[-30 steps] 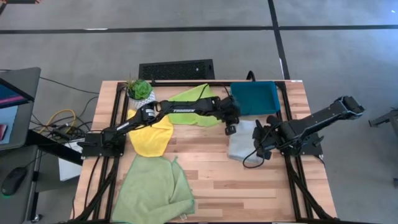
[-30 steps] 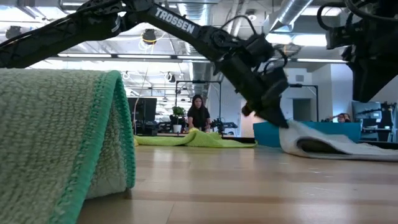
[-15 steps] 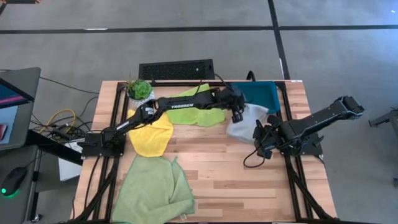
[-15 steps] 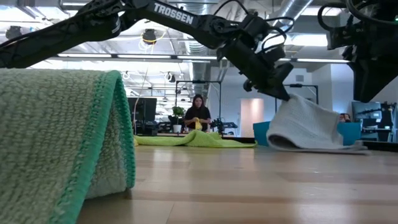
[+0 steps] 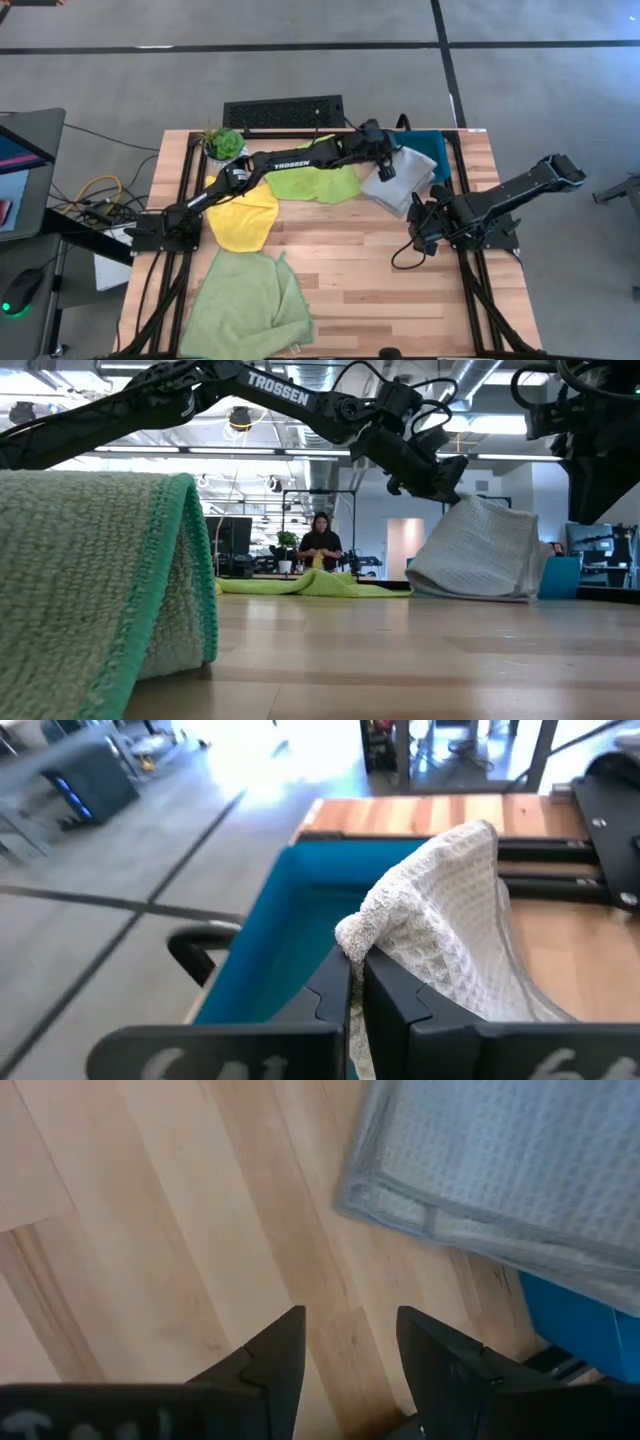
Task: Fold microfiber towels
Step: Put the gray microfiber towel into the blue bin
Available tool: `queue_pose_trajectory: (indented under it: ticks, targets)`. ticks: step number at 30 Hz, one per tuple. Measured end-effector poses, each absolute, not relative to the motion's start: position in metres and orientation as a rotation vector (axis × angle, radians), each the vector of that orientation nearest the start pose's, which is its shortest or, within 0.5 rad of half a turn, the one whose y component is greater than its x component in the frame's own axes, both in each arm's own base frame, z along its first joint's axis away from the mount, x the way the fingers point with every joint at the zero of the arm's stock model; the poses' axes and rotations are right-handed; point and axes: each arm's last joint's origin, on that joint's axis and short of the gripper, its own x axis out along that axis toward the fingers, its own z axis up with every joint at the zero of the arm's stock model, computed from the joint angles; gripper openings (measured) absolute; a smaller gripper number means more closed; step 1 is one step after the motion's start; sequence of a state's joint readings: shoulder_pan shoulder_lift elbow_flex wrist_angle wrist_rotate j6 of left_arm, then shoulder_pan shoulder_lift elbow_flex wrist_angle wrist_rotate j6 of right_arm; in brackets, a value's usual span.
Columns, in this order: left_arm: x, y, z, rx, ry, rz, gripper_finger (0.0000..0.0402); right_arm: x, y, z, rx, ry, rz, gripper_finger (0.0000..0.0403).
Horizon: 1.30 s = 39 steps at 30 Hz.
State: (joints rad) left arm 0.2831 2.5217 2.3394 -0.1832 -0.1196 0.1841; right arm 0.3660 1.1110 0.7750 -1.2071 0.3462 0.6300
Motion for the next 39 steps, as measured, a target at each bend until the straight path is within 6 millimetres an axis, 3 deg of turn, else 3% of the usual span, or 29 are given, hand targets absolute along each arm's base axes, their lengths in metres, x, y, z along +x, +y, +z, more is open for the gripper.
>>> queue_pose_trajectory:
  ticks: [17,30,39]
  targets:
    - [0.543,0.21,0.258,0.151,0.189,0.443,0.0,0.15,0.046,0.221,-0.018,1.364,-0.433,0.0182]
    - [0.542,0.215,0.257,0.356,0.192,0.398,0.0,0.151,0.039,0.221,-0.009,1.354,-0.481,0.0182]
    - [0.535,0.231,0.258,0.332,0.181,0.403,0.0,0.158,0.04,0.248,0.024,1.289,-0.492,0.0182]
